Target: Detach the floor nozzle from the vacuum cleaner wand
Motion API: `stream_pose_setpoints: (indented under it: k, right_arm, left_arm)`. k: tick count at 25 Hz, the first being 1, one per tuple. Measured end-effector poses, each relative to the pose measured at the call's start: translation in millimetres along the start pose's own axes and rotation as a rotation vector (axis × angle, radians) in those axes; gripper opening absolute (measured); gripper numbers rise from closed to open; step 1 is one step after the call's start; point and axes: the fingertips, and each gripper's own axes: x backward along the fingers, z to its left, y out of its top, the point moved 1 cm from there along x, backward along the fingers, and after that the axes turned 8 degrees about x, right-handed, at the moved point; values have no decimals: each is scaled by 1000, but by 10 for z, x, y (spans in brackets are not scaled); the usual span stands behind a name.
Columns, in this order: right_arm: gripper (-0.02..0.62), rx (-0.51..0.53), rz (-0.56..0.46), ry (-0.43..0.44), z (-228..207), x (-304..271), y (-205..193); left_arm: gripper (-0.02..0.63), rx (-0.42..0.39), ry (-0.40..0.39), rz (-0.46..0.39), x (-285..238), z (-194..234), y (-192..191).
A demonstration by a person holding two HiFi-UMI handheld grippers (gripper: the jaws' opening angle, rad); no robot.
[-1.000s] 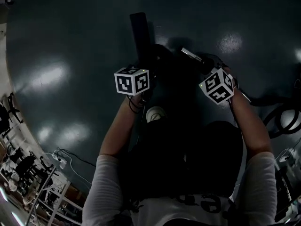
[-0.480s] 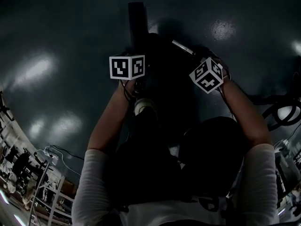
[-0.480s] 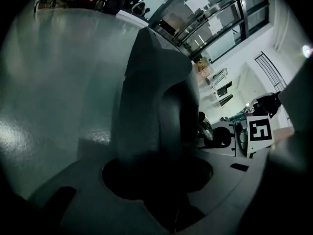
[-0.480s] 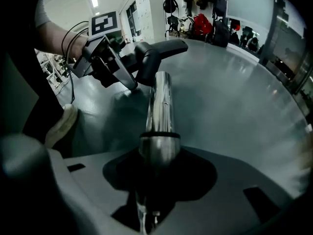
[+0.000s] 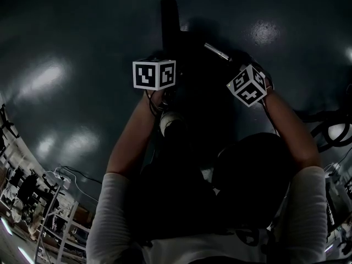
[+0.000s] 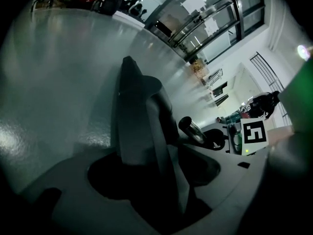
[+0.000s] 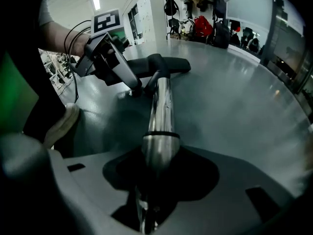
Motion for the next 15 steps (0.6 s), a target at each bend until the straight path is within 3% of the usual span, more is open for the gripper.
stream_pose_setpoints:
  k: [4, 8, 13, 15]
  right_arm:
    - [179, 23, 16, -37, -50, 39, -35]
    - [202, -7, -21, -66, -120, 131, 49]
    - [202, -46, -116, -99, -210, 351, 291]
    - [201, -62, -159, -130, -290, 461, 415]
  left_arm:
    - [352, -6, -6, -18, -38, -116, -23]
    - [527, -43, 47, -53, 67, -58, 8]
    - [545, -68, 64, -120, 338, 5, 131]
    - [537, -123, 78, -164, 468, -70, 236]
